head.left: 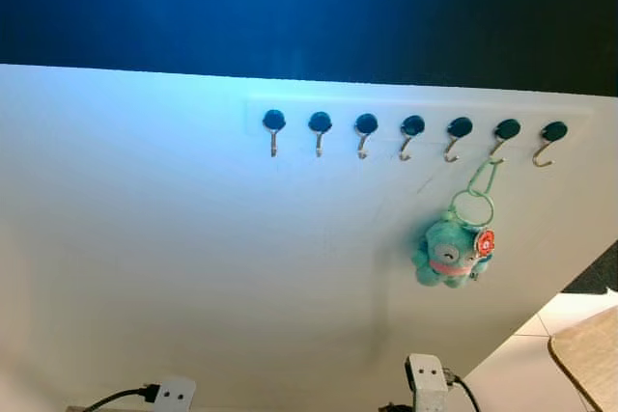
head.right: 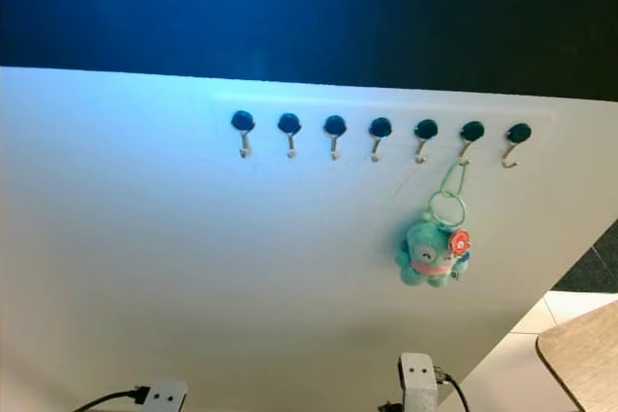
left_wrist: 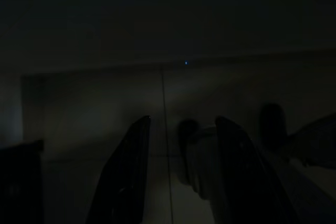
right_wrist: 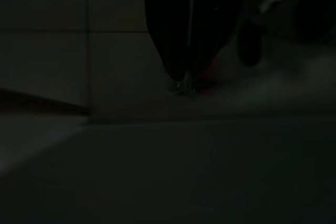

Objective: Hang keys on a hook

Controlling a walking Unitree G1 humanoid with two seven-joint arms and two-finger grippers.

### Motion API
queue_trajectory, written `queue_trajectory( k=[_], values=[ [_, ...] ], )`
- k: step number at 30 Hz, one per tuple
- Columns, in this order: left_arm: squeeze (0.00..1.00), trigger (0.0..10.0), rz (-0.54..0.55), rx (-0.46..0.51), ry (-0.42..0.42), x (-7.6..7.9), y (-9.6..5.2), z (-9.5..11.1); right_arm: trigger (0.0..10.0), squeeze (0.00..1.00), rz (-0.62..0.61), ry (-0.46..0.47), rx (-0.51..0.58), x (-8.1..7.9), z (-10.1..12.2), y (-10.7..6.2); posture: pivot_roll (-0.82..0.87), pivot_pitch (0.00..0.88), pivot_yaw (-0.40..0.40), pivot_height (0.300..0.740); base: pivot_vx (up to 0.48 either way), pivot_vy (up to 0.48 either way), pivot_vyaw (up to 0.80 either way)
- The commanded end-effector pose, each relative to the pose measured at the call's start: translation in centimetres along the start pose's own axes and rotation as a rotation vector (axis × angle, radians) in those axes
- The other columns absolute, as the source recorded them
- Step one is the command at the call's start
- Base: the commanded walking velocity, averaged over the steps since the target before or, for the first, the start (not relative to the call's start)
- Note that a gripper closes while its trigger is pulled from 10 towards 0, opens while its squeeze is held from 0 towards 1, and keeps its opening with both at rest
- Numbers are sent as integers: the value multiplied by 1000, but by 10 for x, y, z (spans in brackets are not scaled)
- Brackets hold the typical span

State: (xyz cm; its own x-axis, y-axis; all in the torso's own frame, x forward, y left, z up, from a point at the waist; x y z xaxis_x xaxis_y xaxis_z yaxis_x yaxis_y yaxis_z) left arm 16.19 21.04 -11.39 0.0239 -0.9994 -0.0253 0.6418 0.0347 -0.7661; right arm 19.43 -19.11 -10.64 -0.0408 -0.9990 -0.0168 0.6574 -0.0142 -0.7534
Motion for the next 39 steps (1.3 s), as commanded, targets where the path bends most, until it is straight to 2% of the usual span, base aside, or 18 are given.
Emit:
queue_trajectory(
  k=[1, 4, 5, 9, 15, 18, 22, 25, 27, 37, 39],
  values=[
    [0, 10000, -4, -24, -38, 4, -2, -8, 10000, 0, -116, 44, 31, 25, 2, -4, 58, 41, -30, 740, 0, 0, 0],
    [0, 10000, -8, -24, -41, 5, -2, -8, 10000, 0, -142, 52, 31, 31, 1, -5, 55, 42, -27, 740, 0, 0, 0],
    [0, 10000, -15, -21, -40, 5, -2, -8, 10000, 0, -165, 71, 28, 38, -2, -8, 49, 45, -23, 740, 0, 0, 0],
    [0, 10000, -19, -20, -42, 6, -2, -8, 10000, 0, -161, 81, 23, 39, -4, -8, 47, 45, -19, 740, 0, 0, 0],
    [0, 10000, -6, -20, -96, 5, -3, -11, 10000, 0, -130, 114, 26, 34, -5, -8, 27, 47, -18, 740, -141, 0, 0],
    [0, 10000, 0, -21, -141, 5, -4, -14, 10000, 0, -80, 108, 15, 24, -5, -6, 21, 45, -25, 740, -291, 0, 0],
    [0, 10000, -9, -20, -143, 7, -5, -15, 10000, 0, -28, 75, 9, 14, -3, -3, 21, 40, -34, 740, -311, 0, 0],
    [0, 10000, -64, 164, -117, 15, 2, 25, 10000, 0, 6, 46, 10, 7, 0, -2, 22, 29, -40, 740, -334, 0, 0],
    [0, 10000, -88, 229, -97, 19, 2, 40, 10000, 0, 24, 28, 14, 5, 2, -1, 25, 26, -38, 740, -360, 0, 0],
    [0, 10000, -98, 278, -77, 19, 3, 55, 10000, 0, 44, 28, 1, -1, 0, 0, 33, 22, -26, 740, -360, 0, 0],
    [0, 10000, -120, 275, -49, 21, 4, 57, 10000, 0, 48, 37, 0, -4, -1, -1, 37, 26, -18, 740, -358, 0, 0]
  ],
)
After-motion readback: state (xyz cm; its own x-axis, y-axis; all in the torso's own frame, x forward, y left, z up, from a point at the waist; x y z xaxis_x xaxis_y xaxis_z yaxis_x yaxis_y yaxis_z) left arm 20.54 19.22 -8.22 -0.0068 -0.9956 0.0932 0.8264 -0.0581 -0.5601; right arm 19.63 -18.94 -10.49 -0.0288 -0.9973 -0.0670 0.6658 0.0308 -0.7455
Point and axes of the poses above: a point about 5 cm out from each wrist's last joint towards the gripper, its own y axis pointing out of the wrist towards the gripper, its own z axis along the axis of the wrist's last joint, x = y × z, the point moved 3 cm from there along y, pointing out of the wrist towards the gripper, and after that the axes turned 6 degrees about -y, right-handed, at the moved point
